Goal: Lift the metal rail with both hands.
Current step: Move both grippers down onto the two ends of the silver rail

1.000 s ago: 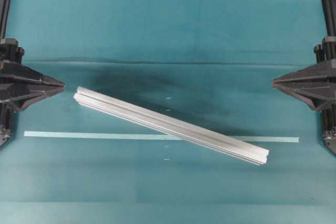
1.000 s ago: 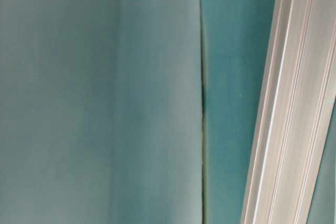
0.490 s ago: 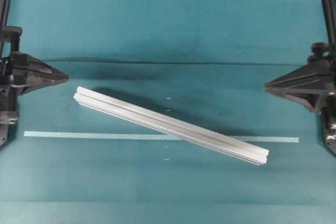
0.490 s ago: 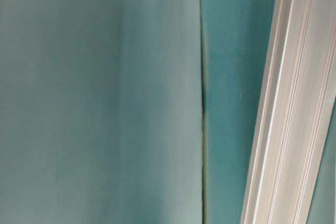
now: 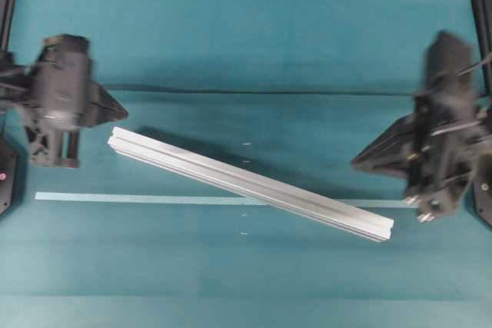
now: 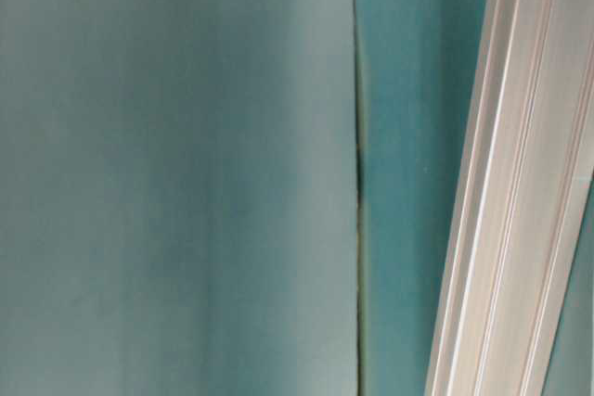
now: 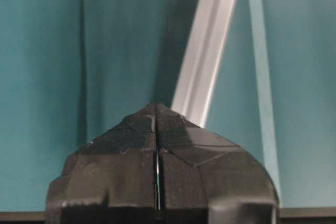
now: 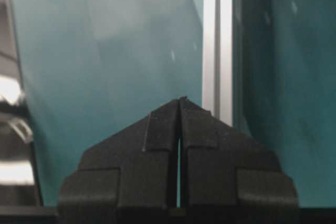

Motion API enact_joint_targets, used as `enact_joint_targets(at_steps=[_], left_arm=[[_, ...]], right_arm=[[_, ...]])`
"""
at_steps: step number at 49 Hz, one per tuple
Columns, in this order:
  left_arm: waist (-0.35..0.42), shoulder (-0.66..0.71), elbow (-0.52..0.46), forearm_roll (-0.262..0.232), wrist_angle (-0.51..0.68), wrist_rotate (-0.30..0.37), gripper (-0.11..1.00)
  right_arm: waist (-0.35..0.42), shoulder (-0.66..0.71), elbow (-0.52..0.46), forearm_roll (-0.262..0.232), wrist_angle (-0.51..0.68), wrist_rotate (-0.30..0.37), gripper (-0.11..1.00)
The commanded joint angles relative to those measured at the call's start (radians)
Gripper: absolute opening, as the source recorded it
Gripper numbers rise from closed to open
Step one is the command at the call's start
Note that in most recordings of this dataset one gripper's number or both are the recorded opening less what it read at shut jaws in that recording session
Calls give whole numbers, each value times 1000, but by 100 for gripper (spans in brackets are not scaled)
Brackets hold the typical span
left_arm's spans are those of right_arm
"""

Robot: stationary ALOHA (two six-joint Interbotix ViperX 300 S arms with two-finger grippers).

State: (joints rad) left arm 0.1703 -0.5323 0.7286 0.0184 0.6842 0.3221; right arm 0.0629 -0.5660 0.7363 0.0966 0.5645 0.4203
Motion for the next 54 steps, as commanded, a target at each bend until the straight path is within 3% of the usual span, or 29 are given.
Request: enact_joint_targets(at_steps=[1,17,30,37,41,49,54], left_arm=[[5,54,-58,3,29,20,-6],[2,218,-97,3,57,34,-6],[-11,224,-80,3,-12,38,-5],[-12,219,-66,3,-21,28,3],[-18,219,-55,3,-23,20,14],[-26,219,-34,3,-57,-6,61],[-31,216,-15,3,-98,-11,88]], right_arm=[[15,74,-60,5,51,0,-2],[14,298,-189,3,299,3,-1],[14,391,-209,9,308,3,5],[14,405,-209,9,299,3,18],[17,405,-201,9,299,0,36],[34,405,-170,3,299,-2,81],[46,407,-153,3,299,2,98]])
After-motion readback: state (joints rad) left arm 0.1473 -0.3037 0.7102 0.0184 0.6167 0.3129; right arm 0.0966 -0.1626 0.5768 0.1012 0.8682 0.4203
